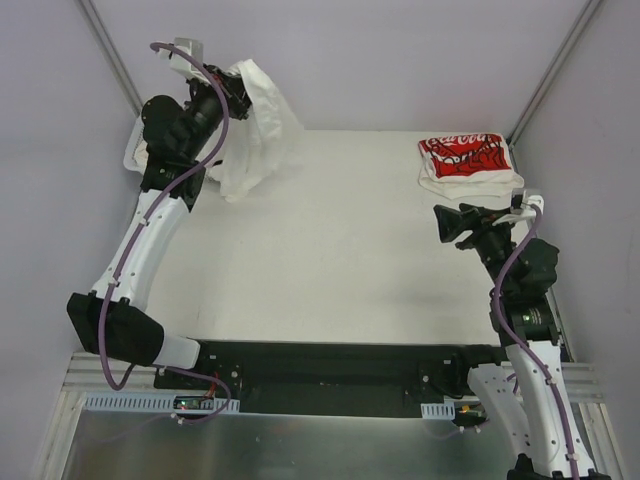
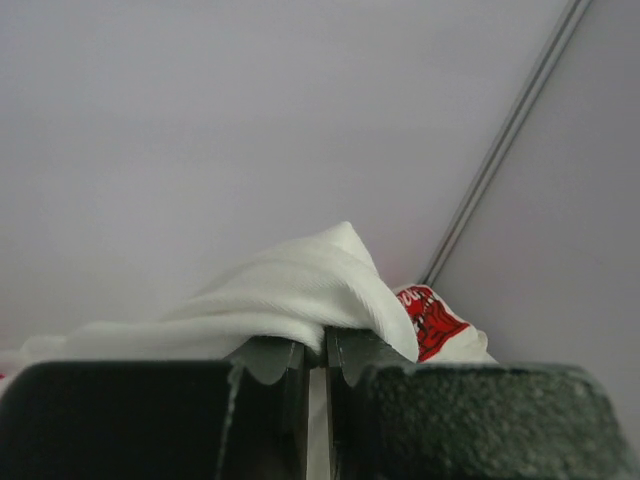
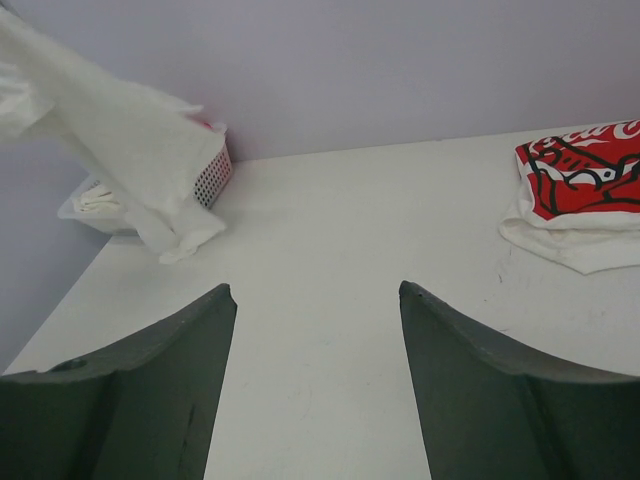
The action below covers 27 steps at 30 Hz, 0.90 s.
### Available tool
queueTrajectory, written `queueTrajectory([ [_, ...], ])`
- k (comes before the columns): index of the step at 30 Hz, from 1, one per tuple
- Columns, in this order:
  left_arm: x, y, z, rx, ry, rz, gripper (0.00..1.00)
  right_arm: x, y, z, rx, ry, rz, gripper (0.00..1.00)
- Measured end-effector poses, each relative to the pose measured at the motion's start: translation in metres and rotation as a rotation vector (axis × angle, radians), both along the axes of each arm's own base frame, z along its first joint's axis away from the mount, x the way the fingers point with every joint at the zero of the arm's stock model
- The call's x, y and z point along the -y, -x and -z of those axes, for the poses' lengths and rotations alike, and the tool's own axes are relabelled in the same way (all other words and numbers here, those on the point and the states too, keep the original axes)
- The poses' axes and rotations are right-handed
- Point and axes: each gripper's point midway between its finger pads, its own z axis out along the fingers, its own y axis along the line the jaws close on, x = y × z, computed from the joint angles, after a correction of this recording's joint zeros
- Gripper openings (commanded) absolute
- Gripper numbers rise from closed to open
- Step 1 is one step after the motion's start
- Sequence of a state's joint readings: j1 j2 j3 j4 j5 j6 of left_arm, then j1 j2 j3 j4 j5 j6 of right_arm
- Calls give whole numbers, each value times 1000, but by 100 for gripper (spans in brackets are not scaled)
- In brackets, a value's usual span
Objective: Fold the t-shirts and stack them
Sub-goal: Move the tshirt to the center of the board
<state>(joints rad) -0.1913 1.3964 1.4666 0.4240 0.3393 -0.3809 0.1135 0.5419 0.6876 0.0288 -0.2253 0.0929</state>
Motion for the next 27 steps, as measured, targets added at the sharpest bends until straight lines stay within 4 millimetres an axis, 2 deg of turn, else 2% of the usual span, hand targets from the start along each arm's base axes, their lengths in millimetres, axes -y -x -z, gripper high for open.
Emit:
queueTrajectory([
  [5, 26, 15, -3, 13, -15, 61, 0, -1, -5, 9, -26, -9, -2, 68],
  [12, 36, 51, -20, 76, -8, 102, 0, -7, -7, 9, -25, -36, -31, 67],
  [15, 43, 63, -17, 85, -4, 129, 0, -9, -6, 8, -24, -48, -41, 67],
  [17, 50, 64, -8, 74, 0, 148, 0, -10, -6, 7, -22, -54, -48, 67],
  [20, 62, 61, 19, 19, 2, 178, 0, -12, -5, 4, -12, -63, -56, 67],
  [21, 67, 57, 31, -12, -1, 186, 0, -12, -5, 3, -11, -66, -58, 67],
  [27, 87, 39, 76, -119, -15, 215, 0, -21, -11, 6, -36, -99, -93, 75],
])
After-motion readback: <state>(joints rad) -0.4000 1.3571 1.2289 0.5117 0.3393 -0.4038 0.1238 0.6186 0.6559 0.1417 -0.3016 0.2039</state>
